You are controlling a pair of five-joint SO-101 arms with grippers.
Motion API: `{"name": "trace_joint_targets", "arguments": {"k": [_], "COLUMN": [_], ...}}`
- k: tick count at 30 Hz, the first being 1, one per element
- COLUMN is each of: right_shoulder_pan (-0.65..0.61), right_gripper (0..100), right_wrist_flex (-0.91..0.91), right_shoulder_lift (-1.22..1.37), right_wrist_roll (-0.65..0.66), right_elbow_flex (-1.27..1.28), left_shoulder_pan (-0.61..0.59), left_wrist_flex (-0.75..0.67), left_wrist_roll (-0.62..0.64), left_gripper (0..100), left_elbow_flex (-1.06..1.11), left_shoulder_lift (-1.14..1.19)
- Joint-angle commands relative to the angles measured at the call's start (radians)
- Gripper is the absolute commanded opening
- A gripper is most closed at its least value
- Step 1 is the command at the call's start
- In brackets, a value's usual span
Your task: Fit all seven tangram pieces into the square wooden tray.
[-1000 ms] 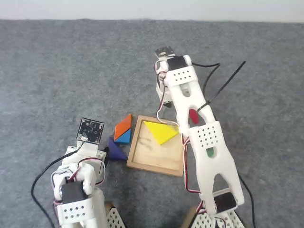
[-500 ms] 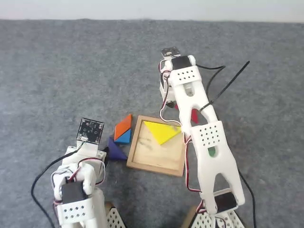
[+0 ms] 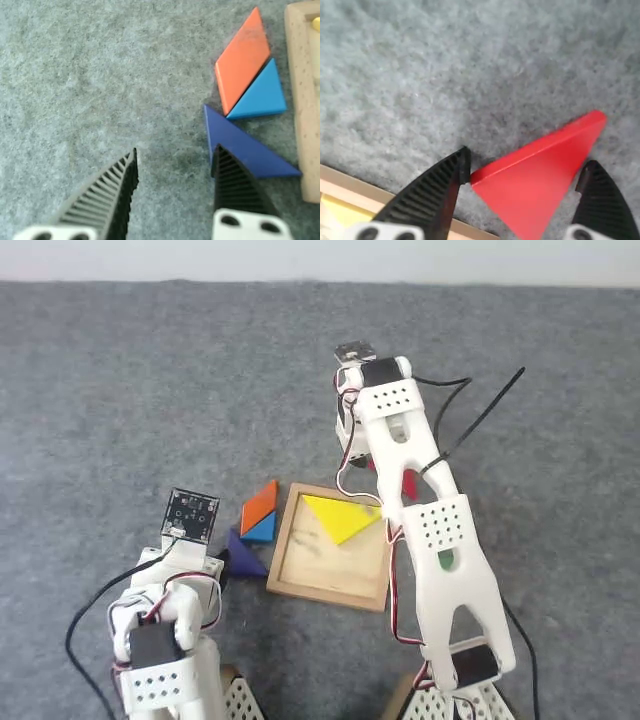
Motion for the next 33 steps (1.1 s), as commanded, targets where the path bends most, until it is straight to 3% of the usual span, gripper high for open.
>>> {"name": "trace_joint_targets", "arguments": {"k": [1, 10, 15, 24, 29, 33], "right_shoulder_pan": [-0.002, 0.002, 0.004, 0.007, 0.005, -0.004], "right_gripper": [33.9, 33.8, 24.1, 27.0, 39.2, 38.3], "right_wrist_flex": [0.042, 0.044, 0.044, 0.045, 0.047, 0.047], "right_shoulder_lift": [-0.036, -0.058, -0.059, -0.059, -0.065, -0.139], "right_wrist_roll": [0.023, 0.049, 0.049, 0.061, 0.109, 0.161], "right_elbow_flex": [0.032, 0.037, 0.037, 0.037, 0.038, 0.146], "left_shoulder_pan": [0.000, 0.000, 0.000, 0.000, 0.000, 0.000], "left_wrist_flex": [0.006, 0.006, 0.006, 0.006, 0.006, 0.006], "left_wrist_roll": [-0.009, -0.009, -0.009, -0.009, -0.009, -0.009], "left_gripper": [23, 23, 23, 23, 23, 23], "left_elbow_flex": [-0.007, -0.007, -0.007, -0.007, -0.007, -0.007], "left_shoulder_lift": [0.003, 0.003, 0.003, 0.003, 0.003, 0.003]}}
